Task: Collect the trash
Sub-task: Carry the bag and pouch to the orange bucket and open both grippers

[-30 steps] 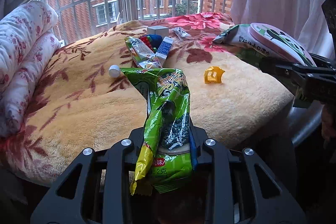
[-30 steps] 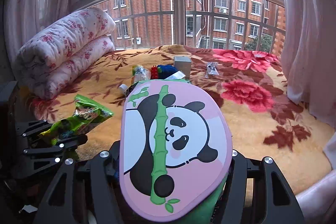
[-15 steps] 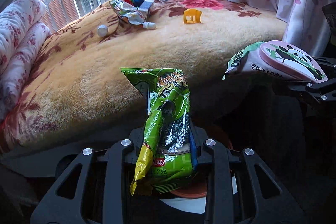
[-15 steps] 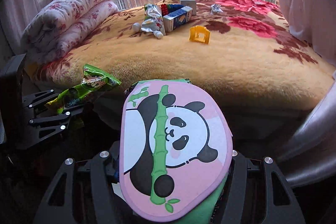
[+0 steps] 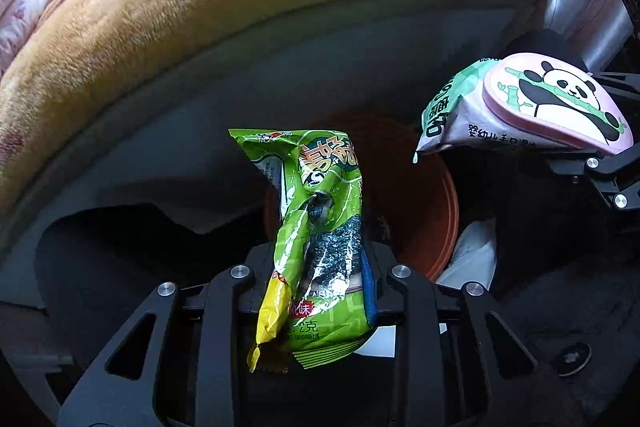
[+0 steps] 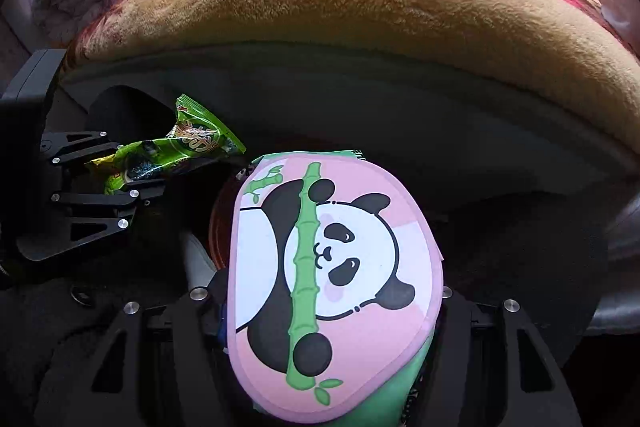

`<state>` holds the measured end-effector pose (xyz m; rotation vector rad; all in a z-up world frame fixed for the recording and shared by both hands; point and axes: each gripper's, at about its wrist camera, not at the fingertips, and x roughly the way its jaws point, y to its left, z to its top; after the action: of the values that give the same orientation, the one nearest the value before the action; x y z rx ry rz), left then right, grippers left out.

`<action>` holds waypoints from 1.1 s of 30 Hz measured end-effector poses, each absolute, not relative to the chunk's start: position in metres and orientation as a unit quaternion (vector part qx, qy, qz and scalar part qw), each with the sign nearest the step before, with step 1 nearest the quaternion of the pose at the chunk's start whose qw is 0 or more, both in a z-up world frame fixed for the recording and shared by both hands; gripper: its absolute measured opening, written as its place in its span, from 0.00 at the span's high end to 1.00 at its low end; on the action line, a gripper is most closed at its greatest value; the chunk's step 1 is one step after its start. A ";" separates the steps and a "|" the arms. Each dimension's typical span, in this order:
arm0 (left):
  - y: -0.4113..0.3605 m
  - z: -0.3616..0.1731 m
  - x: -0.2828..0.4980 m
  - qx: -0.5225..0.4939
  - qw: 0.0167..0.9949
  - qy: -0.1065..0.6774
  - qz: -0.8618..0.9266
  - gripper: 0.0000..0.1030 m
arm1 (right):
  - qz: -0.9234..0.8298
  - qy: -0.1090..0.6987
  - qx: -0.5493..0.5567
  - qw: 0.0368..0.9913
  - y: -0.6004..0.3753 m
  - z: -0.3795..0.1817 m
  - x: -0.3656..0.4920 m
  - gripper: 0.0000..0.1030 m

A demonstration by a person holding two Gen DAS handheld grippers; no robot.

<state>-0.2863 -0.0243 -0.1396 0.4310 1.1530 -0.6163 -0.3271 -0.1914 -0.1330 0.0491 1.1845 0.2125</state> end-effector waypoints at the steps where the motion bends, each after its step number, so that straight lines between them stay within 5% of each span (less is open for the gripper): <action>1: -0.026 -0.145 -0.285 0.202 0.768 0.538 -0.283 0.72 | 0.102 0.562 0.020 0.821 -0.189 -0.138 -0.324 0.41; 25: -0.038 -0.205 -0.246 0.208 0.711 0.614 -0.273 0.70 | 0.137 0.645 0.016 0.752 -0.172 -0.215 -0.273 0.44; 27: -0.040 -0.204 -0.244 0.210 0.707 0.615 -0.279 0.56 | 0.140 0.643 0.013 0.753 -0.172 -0.214 -0.272 0.43; 28: -0.041 -0.203 -0.244 0.217 0.708 0.613 -0.276 0.28 | 0.139 0.642 0.009 0.754 -0.171 -0.212 -0.270 0.39; 29: -0.041 -0.201 -0.245 0.222 0.713 0.607 -0.272 0.13 | 0.135 0.642 0.003 0.754 -0.172 -0.212 -0.271 0.29; 33: -0.039 -0.200 -0.244 0.223 0.714 0.607 -0.269 0.12 | 0.136 0.631 -0.003 0.764 -0.175 -0.201 -0.270 0.20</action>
<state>-0.2435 -0.0387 -0.1996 0.4949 1.3456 -0.5952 -0.2701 -0.1750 -0.2013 -0.0073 1.3721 0.2950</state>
